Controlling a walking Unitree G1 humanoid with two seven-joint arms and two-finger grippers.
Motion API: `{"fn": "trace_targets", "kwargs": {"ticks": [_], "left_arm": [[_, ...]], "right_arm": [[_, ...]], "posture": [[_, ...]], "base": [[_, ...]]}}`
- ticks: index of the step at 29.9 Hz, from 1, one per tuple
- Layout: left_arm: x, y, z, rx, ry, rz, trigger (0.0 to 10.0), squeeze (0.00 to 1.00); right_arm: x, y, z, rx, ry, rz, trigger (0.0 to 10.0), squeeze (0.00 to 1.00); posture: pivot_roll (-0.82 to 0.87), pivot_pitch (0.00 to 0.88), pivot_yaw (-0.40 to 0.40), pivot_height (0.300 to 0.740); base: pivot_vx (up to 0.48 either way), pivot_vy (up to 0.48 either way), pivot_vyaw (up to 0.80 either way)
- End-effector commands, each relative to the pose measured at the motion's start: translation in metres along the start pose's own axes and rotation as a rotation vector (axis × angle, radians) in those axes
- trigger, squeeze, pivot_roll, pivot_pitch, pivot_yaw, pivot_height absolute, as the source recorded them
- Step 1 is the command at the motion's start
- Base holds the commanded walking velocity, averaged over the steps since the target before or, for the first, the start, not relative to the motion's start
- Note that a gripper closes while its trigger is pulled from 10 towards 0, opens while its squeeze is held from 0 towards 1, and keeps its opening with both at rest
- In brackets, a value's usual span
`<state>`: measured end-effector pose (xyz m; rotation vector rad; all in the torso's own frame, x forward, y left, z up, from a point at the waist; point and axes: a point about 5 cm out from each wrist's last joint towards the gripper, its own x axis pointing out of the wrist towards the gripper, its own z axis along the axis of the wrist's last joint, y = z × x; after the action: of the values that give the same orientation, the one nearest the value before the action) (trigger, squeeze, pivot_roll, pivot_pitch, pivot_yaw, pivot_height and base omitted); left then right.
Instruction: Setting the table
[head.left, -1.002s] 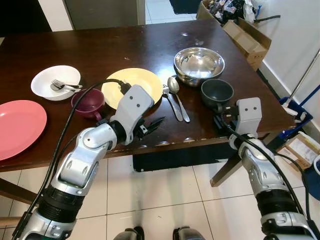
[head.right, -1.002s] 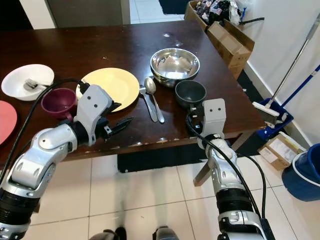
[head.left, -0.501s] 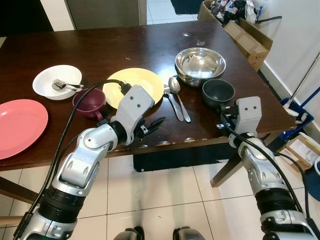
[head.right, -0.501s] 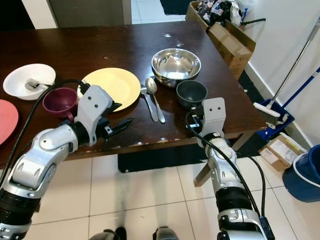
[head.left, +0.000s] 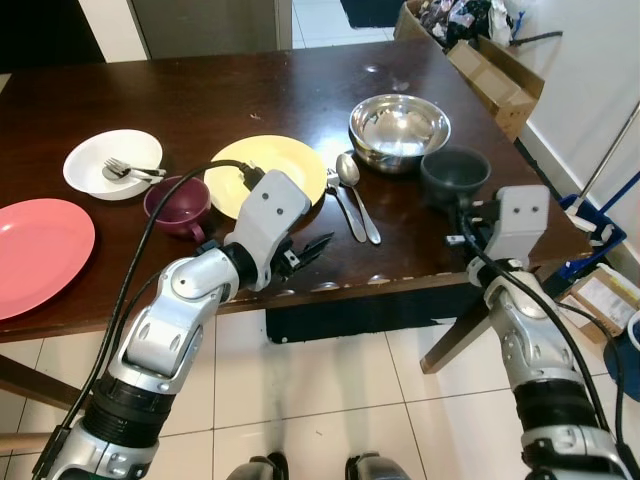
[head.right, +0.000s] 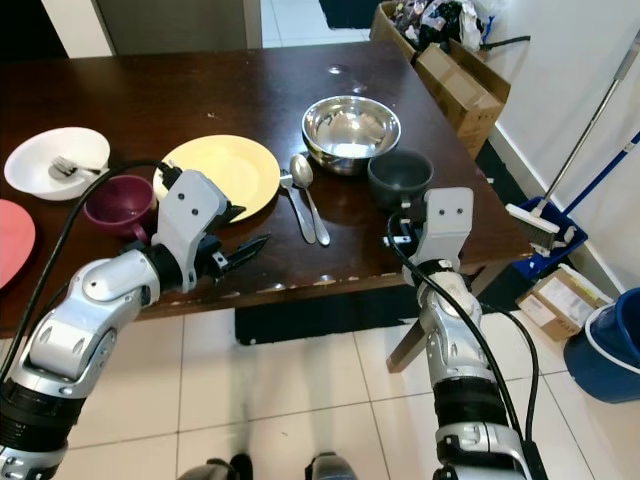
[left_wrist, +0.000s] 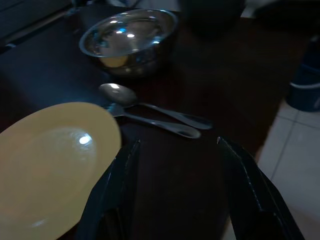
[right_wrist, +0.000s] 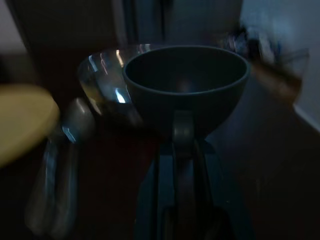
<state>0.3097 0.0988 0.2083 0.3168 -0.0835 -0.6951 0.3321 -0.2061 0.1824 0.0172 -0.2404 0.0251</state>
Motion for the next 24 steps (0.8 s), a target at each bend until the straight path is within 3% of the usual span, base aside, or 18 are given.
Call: {"fn": "trace_targets", "kwargs": {"ticks": [1,10,15,17,19,24], "left_arm": [[-0.004,0.004,-0.004,-0.025,0.014,0.034,10.0,0.12],[-0.016,0.02,0.007,-0.108,-0.06,0.185,10.0,0.07],[-0.029,0.023,0.004,-0.14,-0.062,0.268,10.0,0.05],[-0.033,0.024,0.002,-0.114,-0.054,0.294,10.0,0.06],[-0.046,0.023,-0.007,-0.033,-0.037,0.362,10.0,0.06],[-0.058,0.023,-0.022,-0.12,0.002,0.444,10.0,0.09]], "right_arm": [[-0.004,0.004,0.017,0.036,-0.067,0.005,10.0,0.0],[-0.016,0.025,0.054,0.141,-0.183,0.049,10.0,0.0],[-0.026,0.04,0.053,0.223,-0.173,0.094,10.0,0.0],[-0.028,0.043,0.053,0.252,-0.17,0.095,10.0,0.0],[-0.035,0.053,0.049,0.29,-0.159,0.098,10.0,0.0],[-0.039,0.061,0.042,0.288,-0.127,0.113,10.0,0.0]], "posture": [[-0.16,0.107,0.061,0.74],[-0.16,0.091,0.056,0.74],[-0.15,0.083,0.048,0.74],[-0.15,0.082,0.046,0.74],[-0.13,0.079,0.039,0.74],[-0.13,0.077,0.038,0.74]], "base": [[0.0,0.0,0.0],[0.0,0.0,0.0],[0.0,0.0,0.0],[0.0,0.0,0.0],[0.0,0.0,0.0],[0.0,0.0,0.0]]}}
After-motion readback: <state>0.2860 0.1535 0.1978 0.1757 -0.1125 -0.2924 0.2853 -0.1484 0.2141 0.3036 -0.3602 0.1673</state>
